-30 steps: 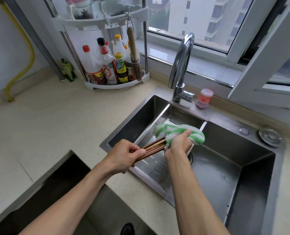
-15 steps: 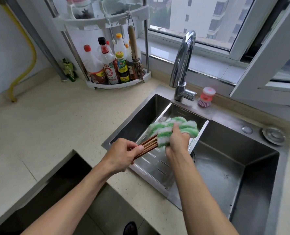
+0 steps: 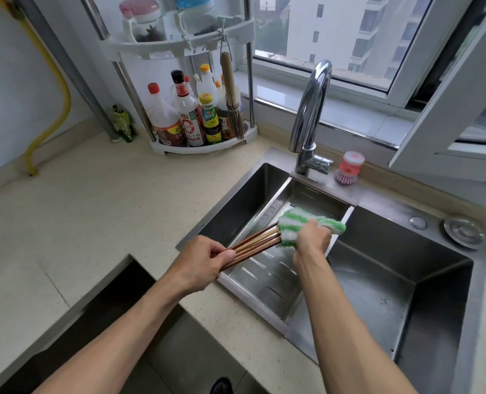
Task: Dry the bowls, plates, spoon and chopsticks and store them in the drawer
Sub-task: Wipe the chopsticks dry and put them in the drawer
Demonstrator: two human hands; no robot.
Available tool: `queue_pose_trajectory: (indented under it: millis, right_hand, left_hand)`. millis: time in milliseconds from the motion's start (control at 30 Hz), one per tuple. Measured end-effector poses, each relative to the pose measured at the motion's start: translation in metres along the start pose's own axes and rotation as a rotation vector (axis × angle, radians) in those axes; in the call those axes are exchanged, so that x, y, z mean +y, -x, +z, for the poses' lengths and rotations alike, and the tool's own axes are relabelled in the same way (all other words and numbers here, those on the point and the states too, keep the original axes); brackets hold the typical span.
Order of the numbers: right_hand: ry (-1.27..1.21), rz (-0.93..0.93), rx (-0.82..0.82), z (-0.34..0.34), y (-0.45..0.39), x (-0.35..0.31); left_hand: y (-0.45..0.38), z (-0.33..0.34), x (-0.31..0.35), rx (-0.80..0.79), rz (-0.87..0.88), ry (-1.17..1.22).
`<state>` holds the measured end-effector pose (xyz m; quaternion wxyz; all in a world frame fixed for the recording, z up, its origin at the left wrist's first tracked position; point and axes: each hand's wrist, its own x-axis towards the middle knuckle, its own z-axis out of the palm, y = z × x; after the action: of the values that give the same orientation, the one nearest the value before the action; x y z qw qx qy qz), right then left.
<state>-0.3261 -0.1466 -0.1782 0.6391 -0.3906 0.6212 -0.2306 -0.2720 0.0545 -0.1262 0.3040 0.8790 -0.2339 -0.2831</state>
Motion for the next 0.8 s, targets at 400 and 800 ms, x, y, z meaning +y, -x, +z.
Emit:
queue_pose_trajectory:
  millis: [400, 800]
  right_hand:
    - [-0.274, 0.069, -0.631, -0.004, 0.066, 0.029]
    - [-0.559, 0.216, -0.395, 0.01, 0.068, 0.035]
  left_hand:
    - [-0.016, 0.023, 0.01, 0.193, 0.014, 0.029]
    - [-0.003, 0.046, 0.01, 0.107, 0.104, 0.158]
